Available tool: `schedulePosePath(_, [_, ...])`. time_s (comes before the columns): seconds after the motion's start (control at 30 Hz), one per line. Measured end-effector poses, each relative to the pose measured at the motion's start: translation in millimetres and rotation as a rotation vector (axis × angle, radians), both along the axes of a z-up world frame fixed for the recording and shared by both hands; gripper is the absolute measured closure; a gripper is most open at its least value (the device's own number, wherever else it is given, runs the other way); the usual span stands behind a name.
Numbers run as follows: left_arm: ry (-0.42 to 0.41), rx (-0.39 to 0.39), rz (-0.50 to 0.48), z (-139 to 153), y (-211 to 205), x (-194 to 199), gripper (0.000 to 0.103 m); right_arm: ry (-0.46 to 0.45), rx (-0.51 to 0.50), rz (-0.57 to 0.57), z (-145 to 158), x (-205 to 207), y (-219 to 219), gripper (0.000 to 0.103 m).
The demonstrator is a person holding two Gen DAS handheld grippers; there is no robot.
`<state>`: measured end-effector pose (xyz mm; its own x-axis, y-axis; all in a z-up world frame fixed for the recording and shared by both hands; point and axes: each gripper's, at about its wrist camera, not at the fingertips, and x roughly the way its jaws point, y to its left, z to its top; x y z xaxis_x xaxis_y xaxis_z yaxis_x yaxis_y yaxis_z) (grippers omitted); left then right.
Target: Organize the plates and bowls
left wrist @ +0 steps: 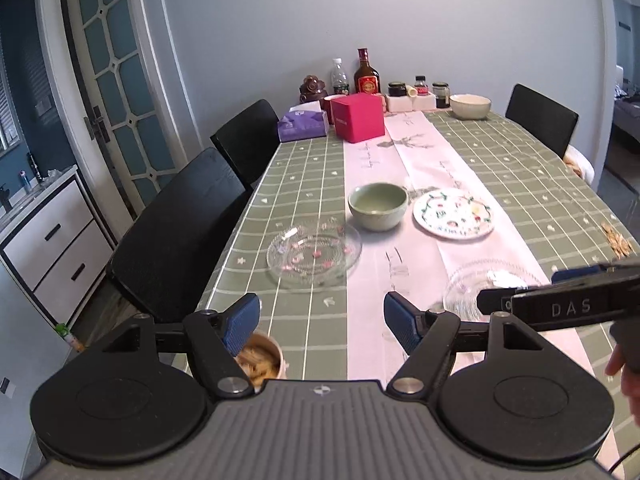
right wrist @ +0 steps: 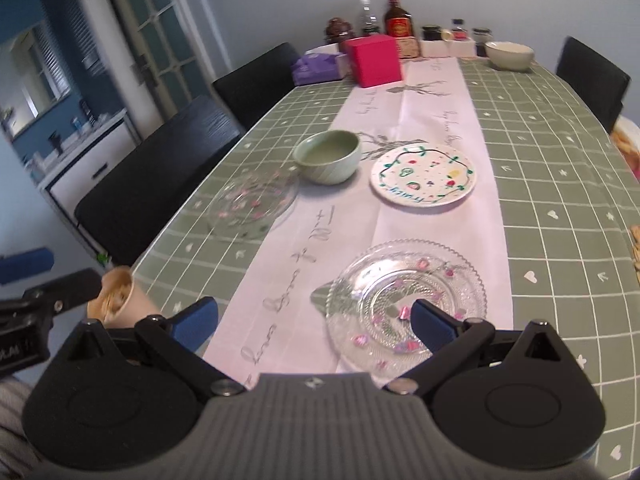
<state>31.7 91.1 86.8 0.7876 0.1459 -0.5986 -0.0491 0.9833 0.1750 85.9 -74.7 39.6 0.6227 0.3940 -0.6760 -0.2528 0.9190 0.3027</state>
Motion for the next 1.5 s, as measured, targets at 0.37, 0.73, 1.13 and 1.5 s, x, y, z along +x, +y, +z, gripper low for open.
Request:
schedulePosePath(0.37, [0.035,-0.111,0.031,-5,8,75,0.020,-0.066,0.048,-0.131,-3,39,-1,0.004])
schedulePosePath(0.73, [0.074,-0.174,0.124,-35,33,157,0.022,-0.086,0.087,-0.202,-4,96,4,0.004])
schedulePosePath(1.13, [0.195,-0.233,0.103,-53,45,191,0.023,-0.123,0.119,-0.110,15,186,37,0.004])
schedulePosePath(1.5, [0.215,-0.216,0.117,-53,47,194,0.023,-0.049,0.141,-0.141,-31,242,37,0.013])
